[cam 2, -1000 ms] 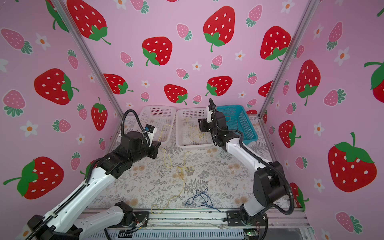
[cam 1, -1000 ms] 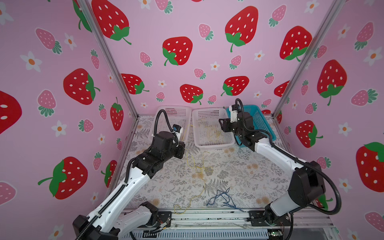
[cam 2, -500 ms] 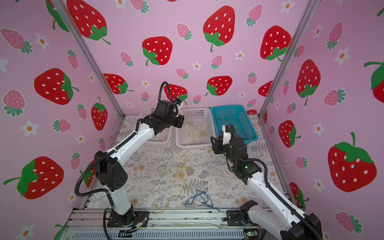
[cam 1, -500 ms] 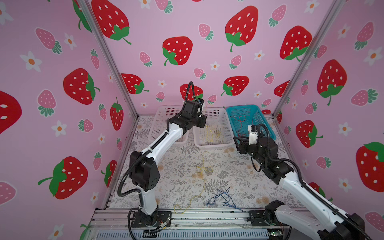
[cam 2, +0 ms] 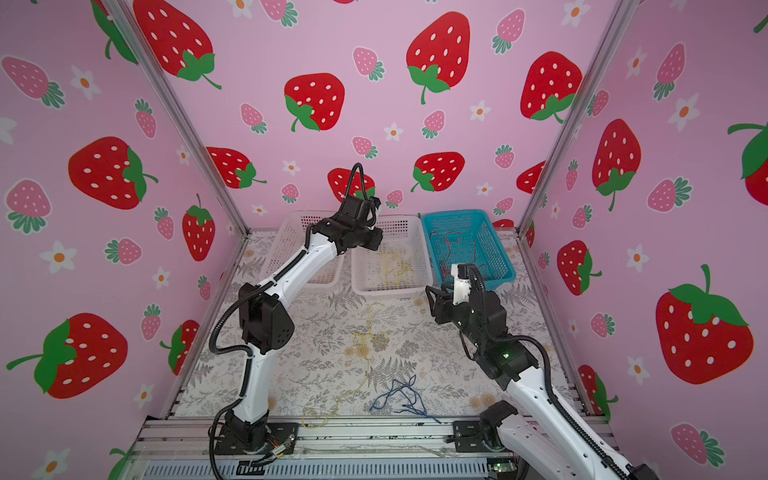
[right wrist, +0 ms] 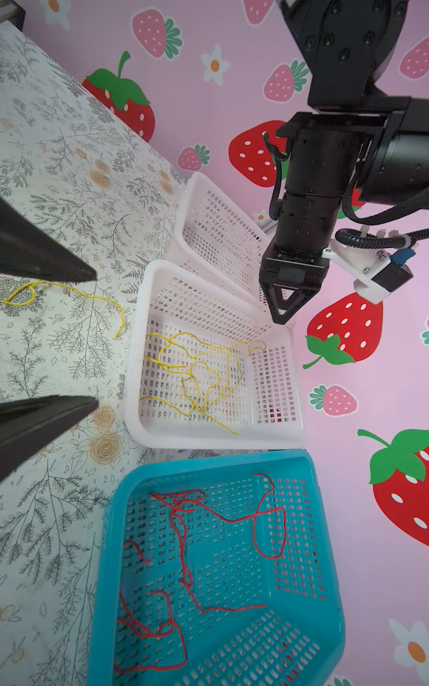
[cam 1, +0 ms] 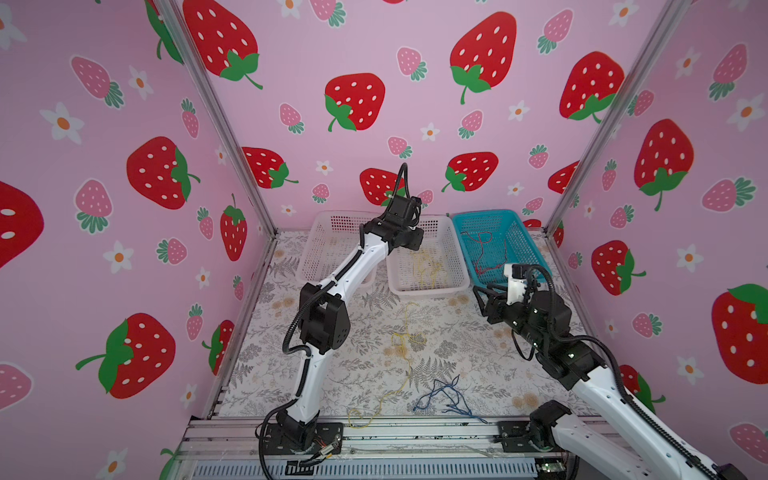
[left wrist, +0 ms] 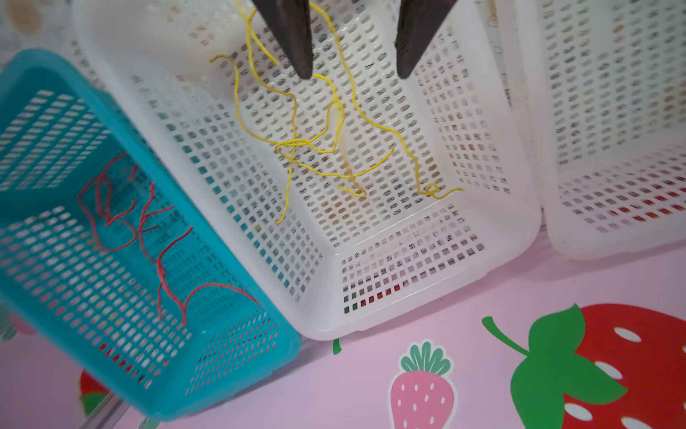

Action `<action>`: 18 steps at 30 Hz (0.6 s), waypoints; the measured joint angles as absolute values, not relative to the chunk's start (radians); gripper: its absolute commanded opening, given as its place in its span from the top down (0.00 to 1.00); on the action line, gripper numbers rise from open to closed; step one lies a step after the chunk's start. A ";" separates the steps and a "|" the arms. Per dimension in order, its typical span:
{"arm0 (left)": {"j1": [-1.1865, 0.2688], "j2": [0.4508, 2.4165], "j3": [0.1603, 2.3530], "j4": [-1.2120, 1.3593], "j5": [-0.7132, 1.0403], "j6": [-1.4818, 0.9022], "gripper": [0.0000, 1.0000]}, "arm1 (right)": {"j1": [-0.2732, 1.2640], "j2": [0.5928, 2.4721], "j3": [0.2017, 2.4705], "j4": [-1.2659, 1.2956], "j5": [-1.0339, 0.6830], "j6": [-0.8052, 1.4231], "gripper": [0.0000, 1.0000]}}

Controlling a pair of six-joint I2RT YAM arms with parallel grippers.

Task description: Untangle the cables

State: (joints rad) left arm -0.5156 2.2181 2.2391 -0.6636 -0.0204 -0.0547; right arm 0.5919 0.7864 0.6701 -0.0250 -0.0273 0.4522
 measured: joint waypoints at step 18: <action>-0.515 1.341 1.438 -0.445 -0.100 -0.111 0.01 | 0.939 1.105 0.578 0.106 -0.024 0.519 0.49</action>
